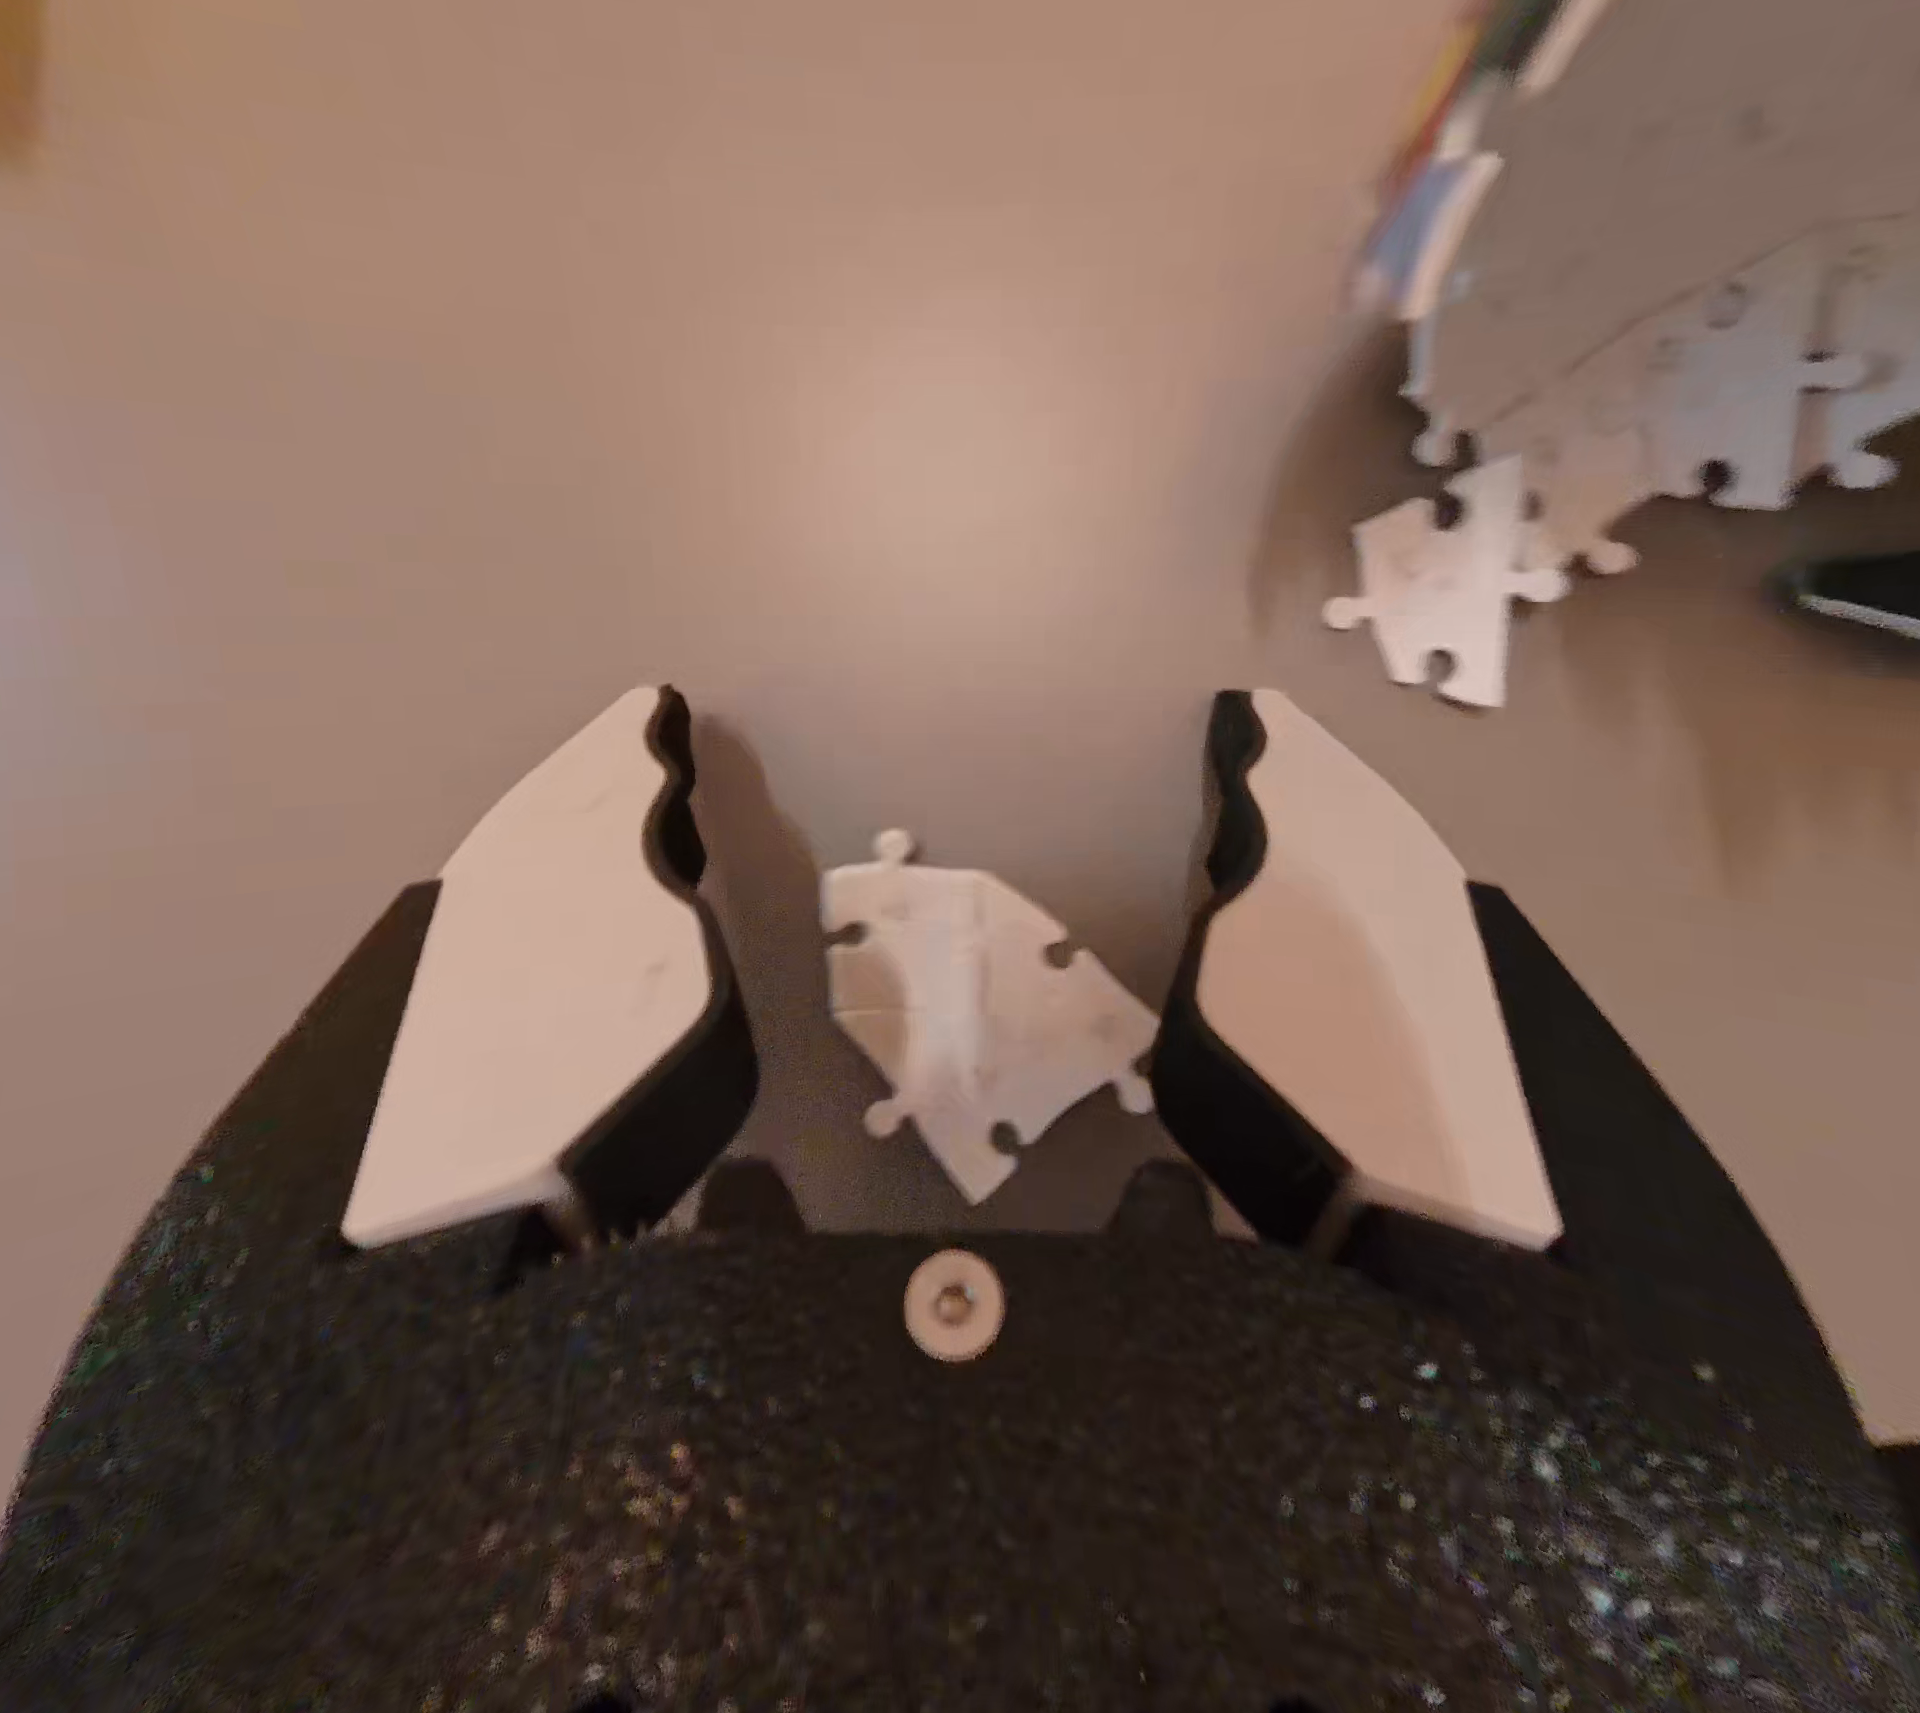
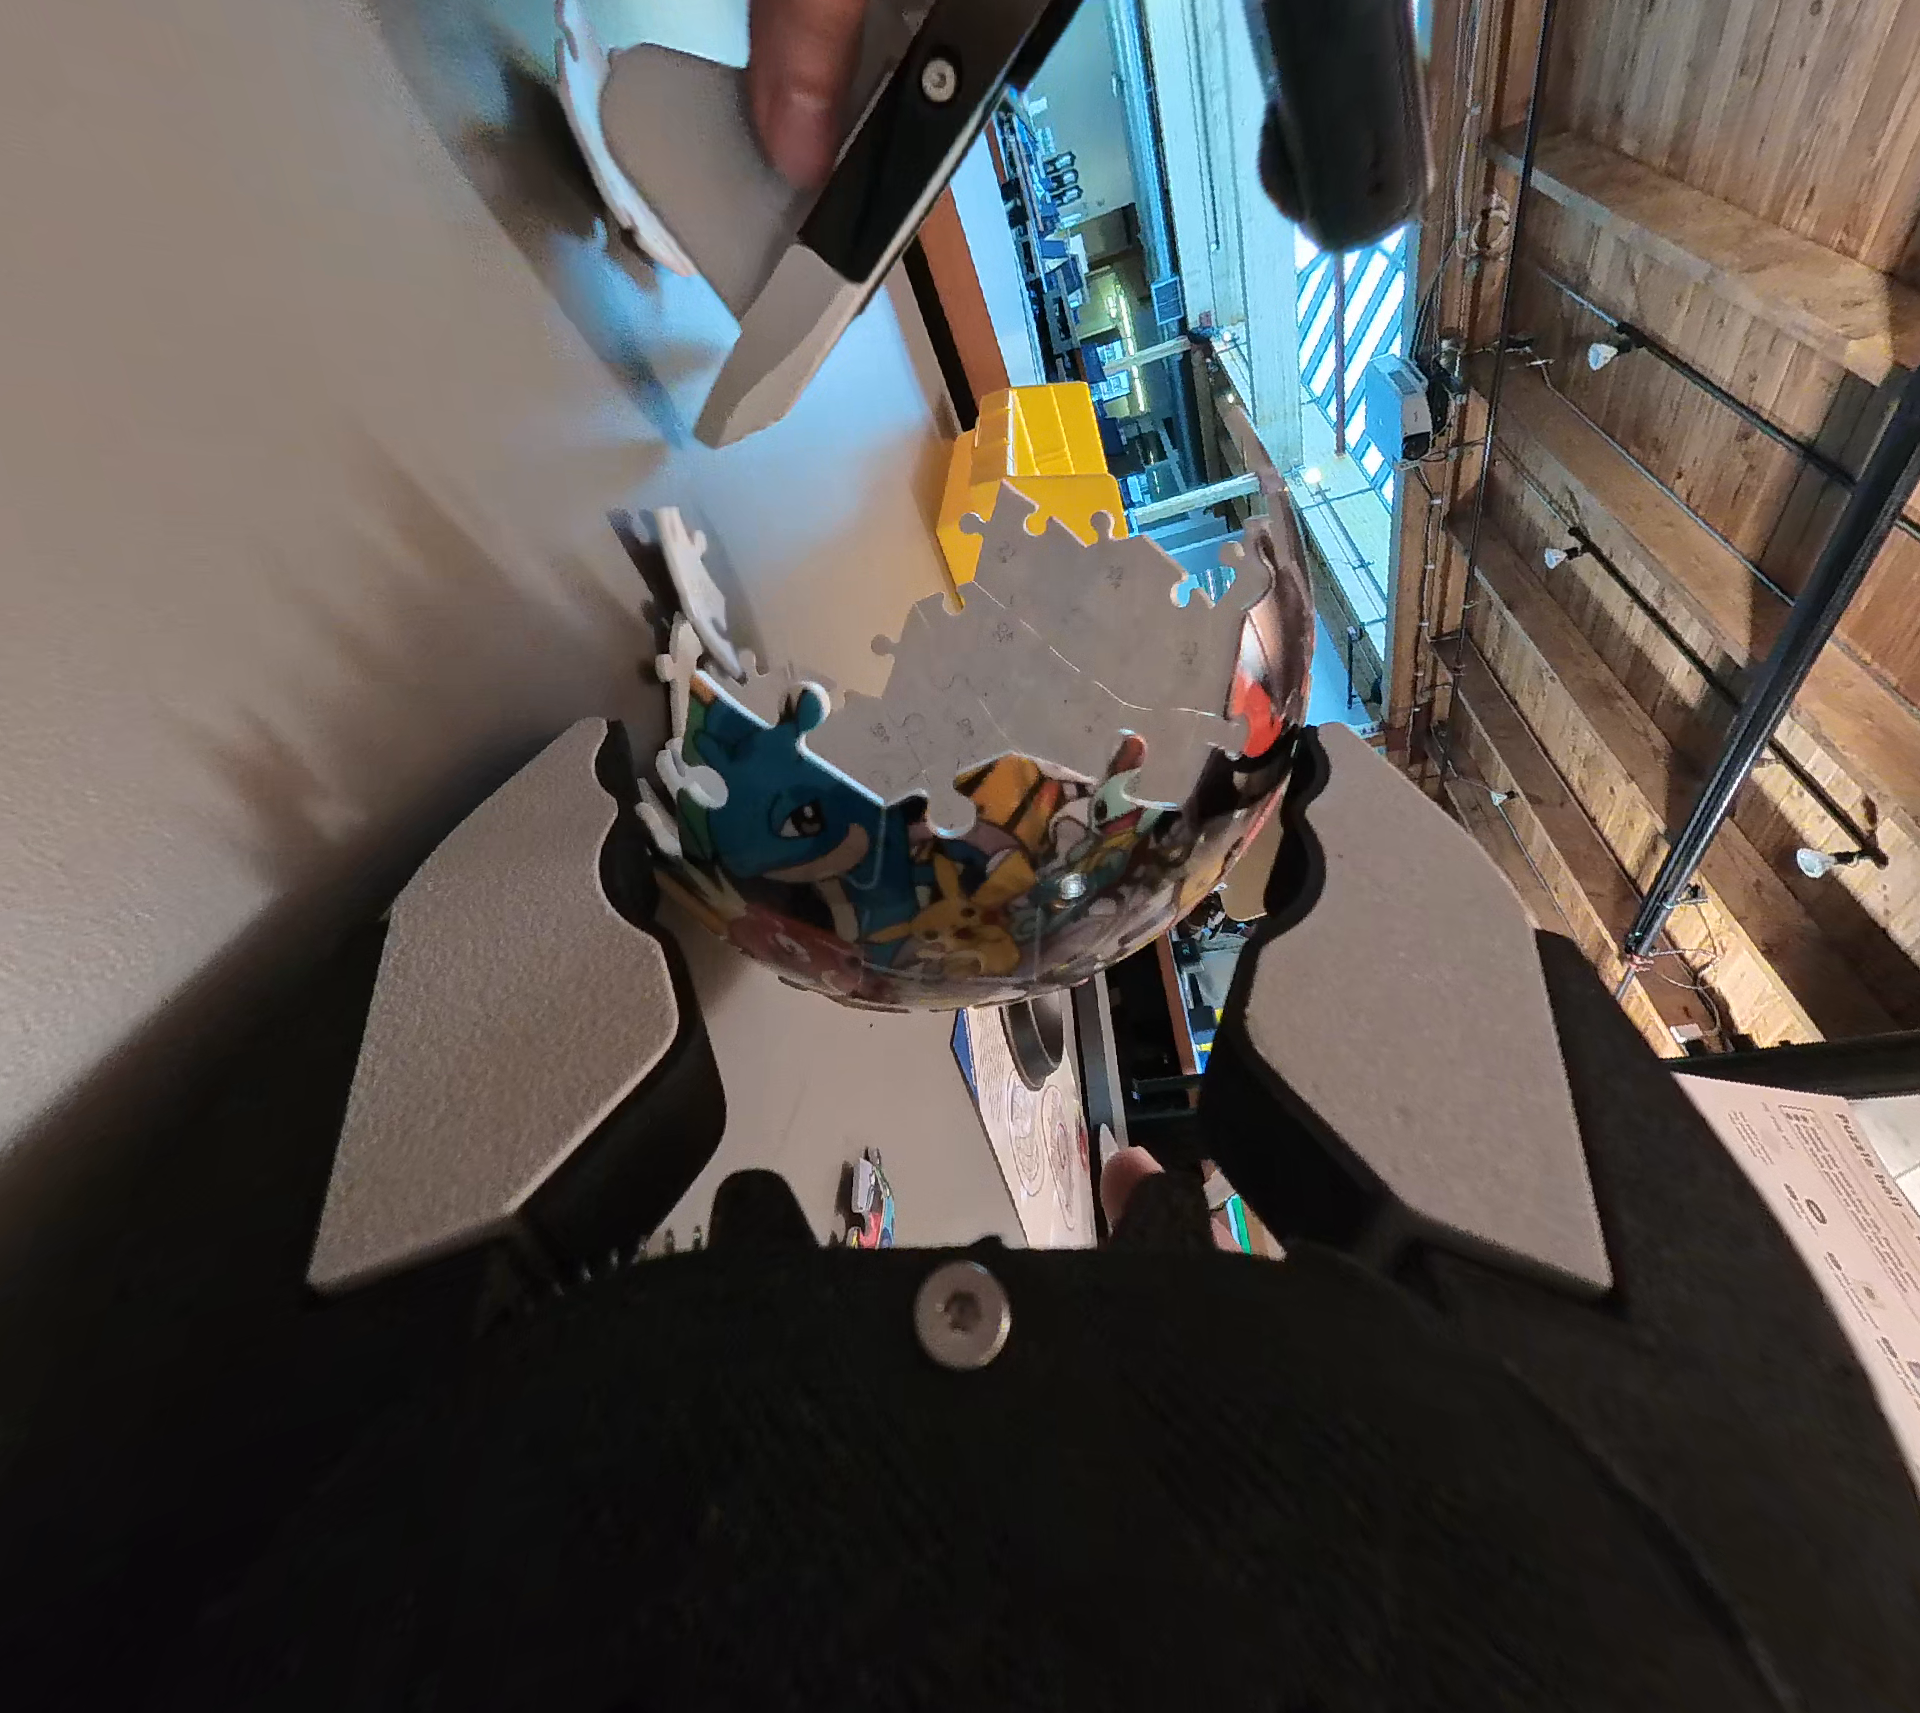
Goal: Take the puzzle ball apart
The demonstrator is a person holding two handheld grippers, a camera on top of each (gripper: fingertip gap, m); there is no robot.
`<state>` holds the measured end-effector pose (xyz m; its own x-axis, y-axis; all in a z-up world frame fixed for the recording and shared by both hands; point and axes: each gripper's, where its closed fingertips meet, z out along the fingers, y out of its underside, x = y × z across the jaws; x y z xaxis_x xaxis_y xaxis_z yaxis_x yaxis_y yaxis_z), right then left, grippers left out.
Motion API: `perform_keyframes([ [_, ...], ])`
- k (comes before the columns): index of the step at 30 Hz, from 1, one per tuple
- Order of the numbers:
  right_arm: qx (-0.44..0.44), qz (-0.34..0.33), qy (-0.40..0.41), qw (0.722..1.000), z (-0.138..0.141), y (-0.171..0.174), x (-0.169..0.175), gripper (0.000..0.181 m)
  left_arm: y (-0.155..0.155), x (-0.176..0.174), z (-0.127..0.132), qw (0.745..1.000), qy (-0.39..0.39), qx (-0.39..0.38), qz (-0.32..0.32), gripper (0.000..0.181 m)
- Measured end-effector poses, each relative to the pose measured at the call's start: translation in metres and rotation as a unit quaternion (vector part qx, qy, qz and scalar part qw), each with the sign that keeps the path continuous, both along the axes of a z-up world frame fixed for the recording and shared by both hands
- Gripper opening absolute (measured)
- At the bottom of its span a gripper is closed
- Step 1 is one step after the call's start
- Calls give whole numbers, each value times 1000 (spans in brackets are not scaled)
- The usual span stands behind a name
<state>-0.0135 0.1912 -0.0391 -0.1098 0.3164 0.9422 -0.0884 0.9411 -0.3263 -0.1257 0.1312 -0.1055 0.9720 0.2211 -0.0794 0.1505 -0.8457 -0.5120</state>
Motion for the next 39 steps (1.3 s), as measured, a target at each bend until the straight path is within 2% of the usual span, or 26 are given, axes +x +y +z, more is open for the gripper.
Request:
perform_keyframes([
  [2, 0, 0, 0, 1000, 0, 0, 0, 117, 3, -1, 9, 1000, 2, 19, 8, 93],
  [5, 2, 0, 1, 1000, 0, 0, 0, 117, 19, 25, 17, 997, -33, 60, -23, 93],
  [9, 2, -2, 1, 1000, 0, 0, 0, 117, 23, 41, -1, 998, -8, 16, -58, 94],
  [11, 3, -2, 1, 1000, 0, 0, 0, 117, 21, 44, -3, 998, -19, 19, -64, 95],
  [17, 0, -1, 1, 1000, 0, 1, 0, 117, -5, -13, 6, 999, 41, 0, 29, 94],
  [22, 2, -2, 1, 1000, 0, 0, 0, 116, 1, -14, 13, 999, 18, 28, 7, 87],
  [30, 3, -2, 2, 1000, -1, 0, -1, 117, 4, -44, 1, 998, 7, 26, 53, 83],
  [33, 4, -3, 2, 1000, -1, 0, -1, 116, 6, -36, -1, 1000, -10, 17, 23, 77],
  [37, 5, -3, 2, 1000, -1, 0, -1, 117, 8, -22, 5, 997, 20, 11, -76, 77],
  [39, 4, -3, 2, 1000, -1, 0, -1, 117, 6, -20, 14, 996, 16, 33, -81, 75],
])
